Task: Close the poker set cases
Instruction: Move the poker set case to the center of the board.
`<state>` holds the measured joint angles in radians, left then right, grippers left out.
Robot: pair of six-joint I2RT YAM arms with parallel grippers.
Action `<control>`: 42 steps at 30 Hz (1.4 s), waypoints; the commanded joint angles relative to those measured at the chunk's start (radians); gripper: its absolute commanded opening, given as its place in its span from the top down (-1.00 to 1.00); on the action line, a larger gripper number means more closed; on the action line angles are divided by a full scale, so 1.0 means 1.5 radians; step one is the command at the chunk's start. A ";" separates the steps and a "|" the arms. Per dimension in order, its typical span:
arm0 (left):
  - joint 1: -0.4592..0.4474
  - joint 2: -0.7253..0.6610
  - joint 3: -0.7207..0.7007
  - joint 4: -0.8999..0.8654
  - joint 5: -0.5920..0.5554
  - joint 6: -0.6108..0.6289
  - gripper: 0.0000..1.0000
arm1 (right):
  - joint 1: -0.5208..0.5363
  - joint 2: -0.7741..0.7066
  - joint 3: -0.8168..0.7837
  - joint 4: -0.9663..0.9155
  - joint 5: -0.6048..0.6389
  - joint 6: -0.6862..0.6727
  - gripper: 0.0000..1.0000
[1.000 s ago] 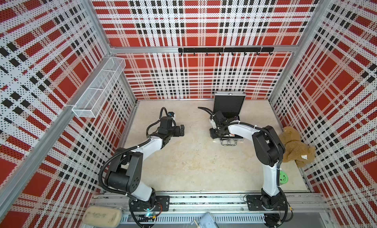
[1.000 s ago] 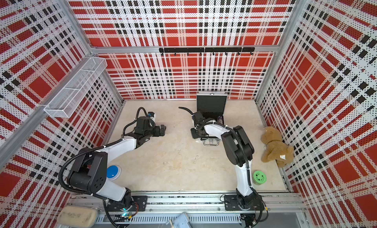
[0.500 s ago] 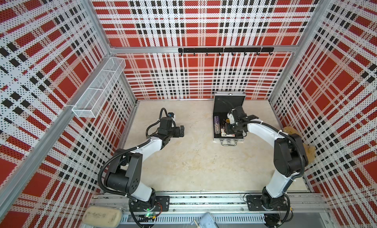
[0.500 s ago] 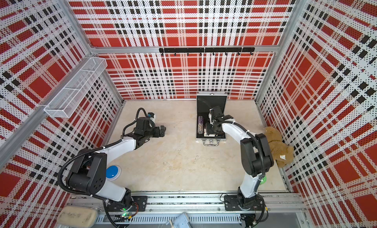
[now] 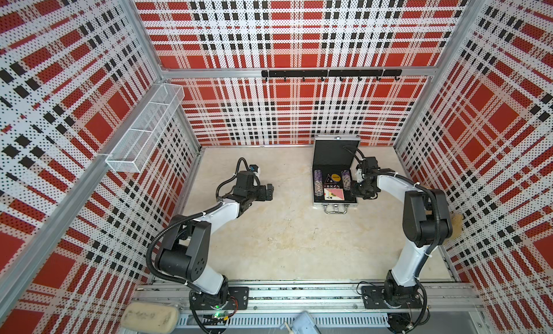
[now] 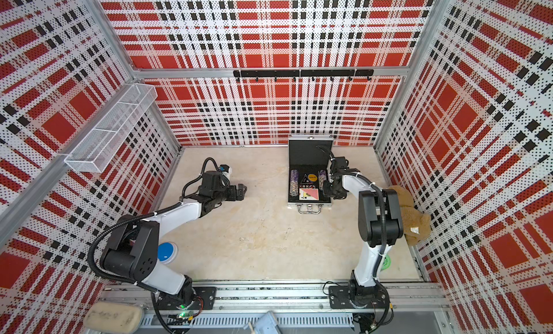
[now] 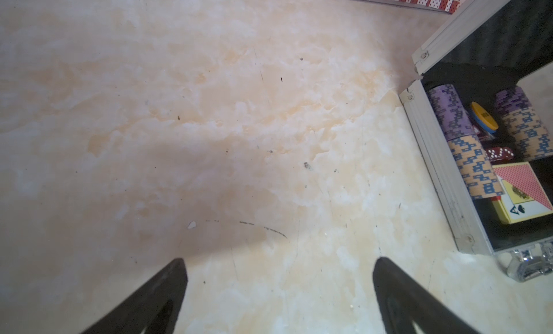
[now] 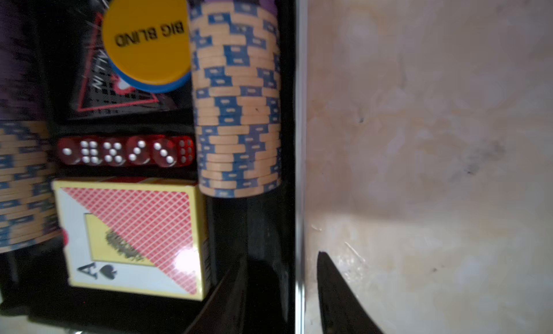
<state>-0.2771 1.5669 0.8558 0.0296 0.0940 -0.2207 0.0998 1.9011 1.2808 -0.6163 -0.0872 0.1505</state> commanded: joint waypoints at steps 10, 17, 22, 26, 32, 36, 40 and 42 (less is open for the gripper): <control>-0.003 0.006 0.021 0.004 0.008 -0.006 -0.99 | 0.027 0.057 0.034 0.031 -0.012 -0.007 0.68; -0.003 0.001 0.021 -0.002 0.004 -0.003 -0.99 | 0.075 0.073 0.039 0.025 -0.016 -0.003 0.95; -0.004 -0.007 0.018 -0.005 0.000 -0.004 -0.99 | 0.118 0.078 0.032 0.020 -0.023 0.014 1.00; -0.004 -0.014 0.012 -0.005 -0.003 -0.003 -0.99 | 0.148 0.068 0.008 0.025 -0.032 0.035 1.00; -0.004 -0.021 0.003 -0.006 -0.005 -0.006 -0.99 | 0.193 0.035 -0.047 0.024 -0.036 0.067 1.00; -0.006 -0.024 -0.001 -0.006 -0.007 -0.007 -0.99 | 0.216 0.003 -0.101 0.029 -0.046 0.100 1.00; -0.008 -0.029 -0.004 -0.009 -0.007 -0.006 -0.99 | 0.242 -0.026 -0.143 0.027 -0.047 0.126 1.00; -0.008 -0.031 -0.006 -0.012 -0.007 -0.006 -0.99 | 0.253 -0.042 -0.165 0.027 -0.047 0.139 1.00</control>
<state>-0.2817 1.5589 0.8577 0.0174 0.0944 -0.2211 0.4355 1.8378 1.1103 -0.4362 -0.0780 0.3511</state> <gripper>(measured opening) 0.994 0.122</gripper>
